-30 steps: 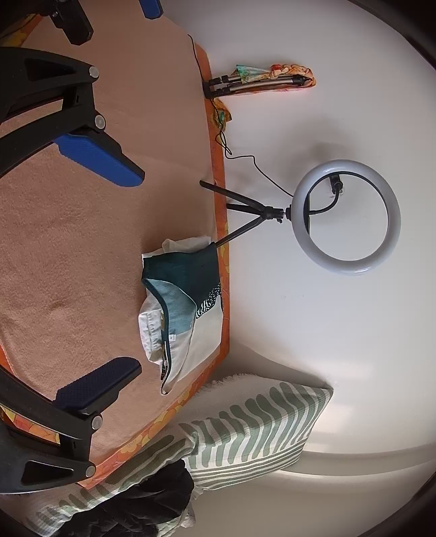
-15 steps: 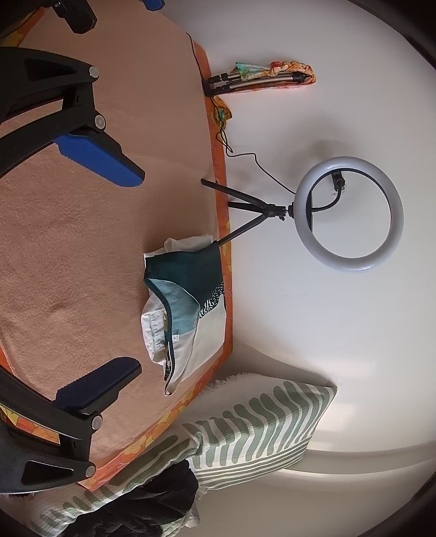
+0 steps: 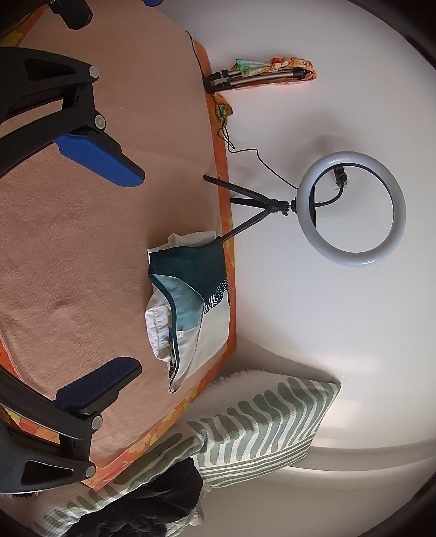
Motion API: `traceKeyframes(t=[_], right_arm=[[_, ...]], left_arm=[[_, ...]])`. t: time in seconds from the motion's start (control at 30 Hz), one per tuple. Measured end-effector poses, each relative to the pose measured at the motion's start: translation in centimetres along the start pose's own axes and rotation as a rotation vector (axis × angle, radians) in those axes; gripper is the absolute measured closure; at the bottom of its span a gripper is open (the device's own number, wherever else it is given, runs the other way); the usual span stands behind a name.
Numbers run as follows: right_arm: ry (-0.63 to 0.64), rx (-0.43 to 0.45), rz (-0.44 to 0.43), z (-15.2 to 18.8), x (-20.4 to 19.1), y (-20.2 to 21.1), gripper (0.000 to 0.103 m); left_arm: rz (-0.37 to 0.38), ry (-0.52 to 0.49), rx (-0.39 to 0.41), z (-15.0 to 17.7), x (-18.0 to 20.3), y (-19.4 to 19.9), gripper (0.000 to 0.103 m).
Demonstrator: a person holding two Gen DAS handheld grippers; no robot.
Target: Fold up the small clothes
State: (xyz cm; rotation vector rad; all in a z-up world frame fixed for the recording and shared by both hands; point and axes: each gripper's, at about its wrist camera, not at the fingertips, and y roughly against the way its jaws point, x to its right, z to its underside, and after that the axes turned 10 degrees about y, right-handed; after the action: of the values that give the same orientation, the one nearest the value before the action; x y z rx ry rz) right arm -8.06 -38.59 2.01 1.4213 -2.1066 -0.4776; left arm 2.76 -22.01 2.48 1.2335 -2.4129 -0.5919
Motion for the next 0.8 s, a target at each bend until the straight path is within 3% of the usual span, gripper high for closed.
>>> traceKeyframes(t=[0.8], right_arm=[[-0.002, 0.006, -0.001, -0.14, -0.31, 0.19, 0.0]], left_arm=[[0.0, -0.016, 0.003, -0.06, 0.39, 0.03, 0.001]])
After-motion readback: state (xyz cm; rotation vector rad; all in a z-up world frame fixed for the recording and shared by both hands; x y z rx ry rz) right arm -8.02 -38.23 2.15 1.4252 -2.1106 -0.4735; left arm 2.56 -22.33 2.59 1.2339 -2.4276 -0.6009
